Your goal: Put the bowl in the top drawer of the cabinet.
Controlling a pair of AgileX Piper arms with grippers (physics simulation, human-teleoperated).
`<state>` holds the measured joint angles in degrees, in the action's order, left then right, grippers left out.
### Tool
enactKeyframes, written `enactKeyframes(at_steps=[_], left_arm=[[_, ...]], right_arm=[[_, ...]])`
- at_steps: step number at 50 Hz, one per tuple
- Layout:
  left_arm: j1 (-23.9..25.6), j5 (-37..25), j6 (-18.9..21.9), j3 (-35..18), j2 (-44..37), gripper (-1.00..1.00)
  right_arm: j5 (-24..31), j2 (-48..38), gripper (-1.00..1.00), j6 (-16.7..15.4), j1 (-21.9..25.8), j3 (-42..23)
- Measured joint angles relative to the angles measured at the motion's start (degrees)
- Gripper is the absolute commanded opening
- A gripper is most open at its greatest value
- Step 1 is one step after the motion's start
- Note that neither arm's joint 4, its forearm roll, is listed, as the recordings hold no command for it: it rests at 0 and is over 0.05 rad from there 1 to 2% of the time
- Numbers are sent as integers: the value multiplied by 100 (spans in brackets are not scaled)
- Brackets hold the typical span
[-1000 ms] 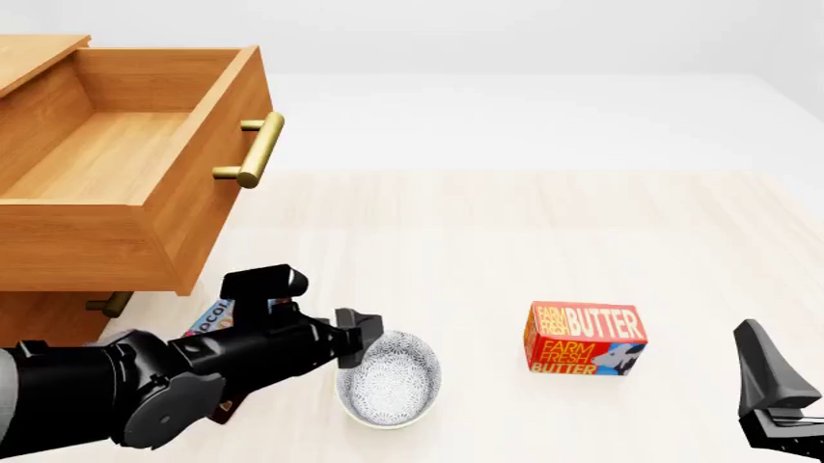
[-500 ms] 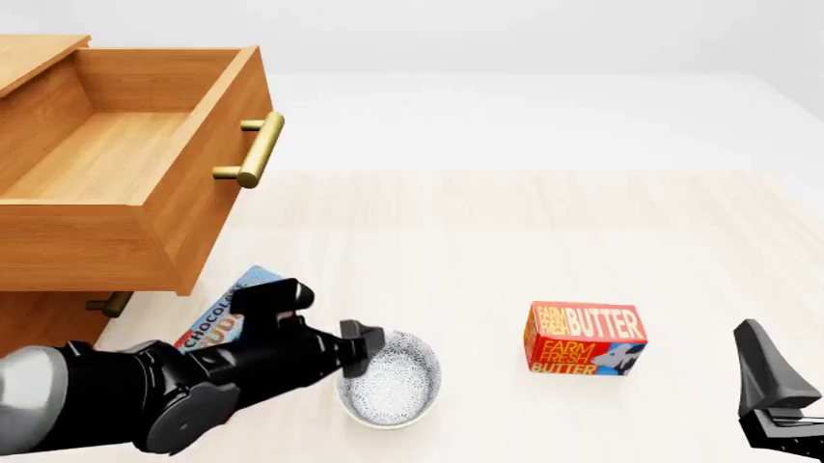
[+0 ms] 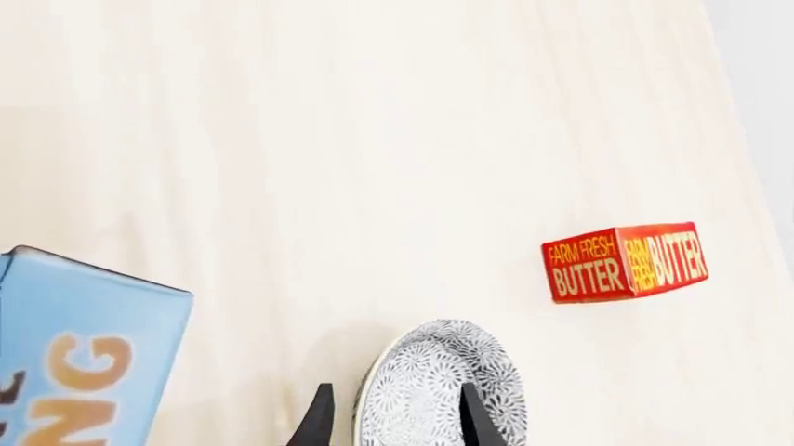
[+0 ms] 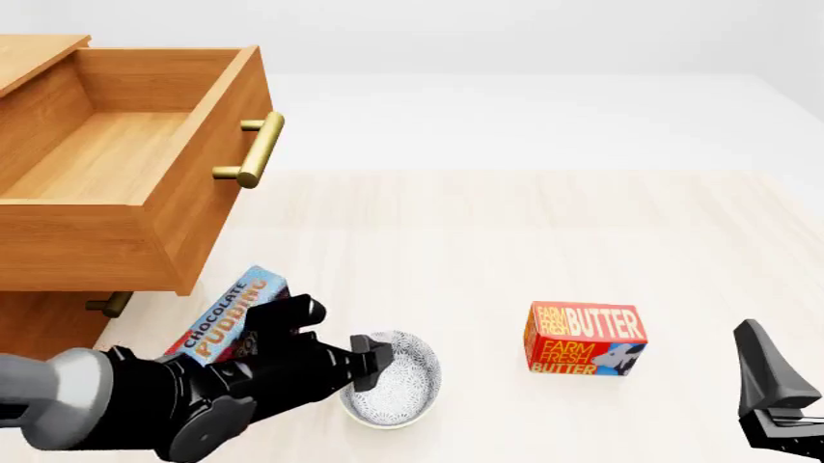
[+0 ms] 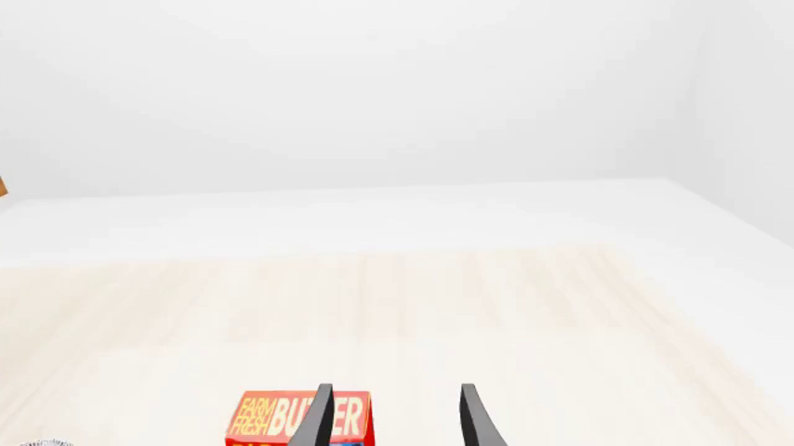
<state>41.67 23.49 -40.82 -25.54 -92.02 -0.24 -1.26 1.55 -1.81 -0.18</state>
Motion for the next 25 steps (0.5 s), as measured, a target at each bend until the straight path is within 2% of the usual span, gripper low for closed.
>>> enactKeyframes(at_steps=[16,17,25], left_arm=[[72,227,-154,18,-320,100],[70,236,-154,16,-341,-100],[49,261,-125,19,-411,-100]], right_arm=[[0,-1,100,0,0,0],[0,-1,100,0,0,0],[0,0,100,0,0,0]])
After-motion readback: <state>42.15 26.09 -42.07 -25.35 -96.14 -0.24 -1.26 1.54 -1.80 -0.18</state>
